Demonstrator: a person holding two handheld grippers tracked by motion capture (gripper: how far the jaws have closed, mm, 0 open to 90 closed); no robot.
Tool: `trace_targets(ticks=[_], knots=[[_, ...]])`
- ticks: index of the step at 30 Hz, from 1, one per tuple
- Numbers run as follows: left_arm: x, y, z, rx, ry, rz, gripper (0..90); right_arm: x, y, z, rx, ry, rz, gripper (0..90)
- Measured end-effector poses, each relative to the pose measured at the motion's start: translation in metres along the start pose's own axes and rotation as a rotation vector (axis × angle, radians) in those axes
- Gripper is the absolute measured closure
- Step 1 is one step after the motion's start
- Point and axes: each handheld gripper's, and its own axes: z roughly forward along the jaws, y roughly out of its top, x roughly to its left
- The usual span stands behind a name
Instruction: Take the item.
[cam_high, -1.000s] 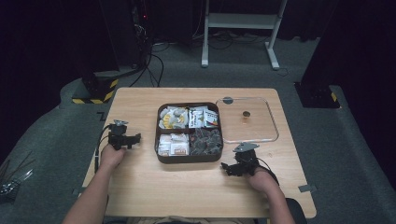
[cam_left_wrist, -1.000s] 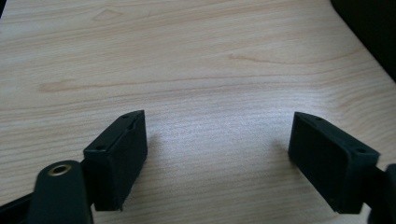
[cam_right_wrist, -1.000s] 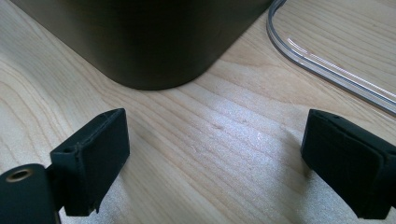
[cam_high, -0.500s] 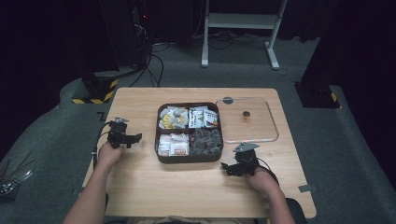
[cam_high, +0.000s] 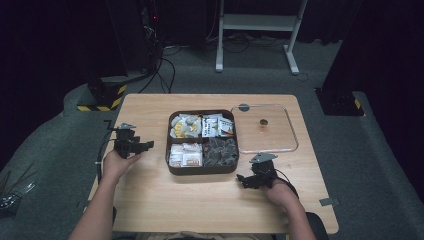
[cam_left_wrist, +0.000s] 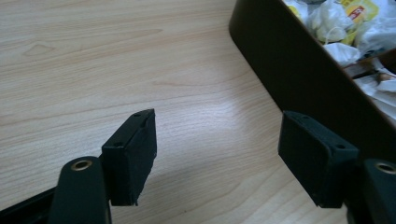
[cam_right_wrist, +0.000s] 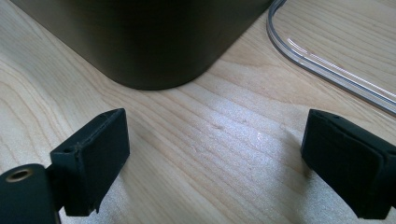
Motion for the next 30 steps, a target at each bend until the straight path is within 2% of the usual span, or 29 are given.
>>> trace_targets(ticks=[3,7,15,19,21,30], knots=[[-0.004,0.002,-0.001,-0.008,-0.015,0.016,31.5,0.000,0.000,0.000,0.000,0.000,0.000,7.9],[-0.013,0.009,-0.003,-0.010,-0.030,0.064,34.6,0.000,0.000,0.000,0.000,0.000,0.000,7.8],[-0.025,0.018,-0.007,-0.033,-0.040,0.097,34.2,0.000,0.000,0.000,0.001,-0.003,-0.002,7.8],[-0.030,0.022,-0.008,-0.045,-0.071,0.094,36.4,0.000,0.000,0.000,0.001,-0.003,-0.001,7.8],[-0.033,0.024,-0.008,-0.047,-0.074,0.114,36.7,0.001,0.000,0.000,0.003,-0.004,0.004,7.8],[-0.049,0.033,-0.005,-0.050,-0.127,0.148,39.4,0.001,-0.001,-0.001,0.000,-0.008,0.002,7.8]])
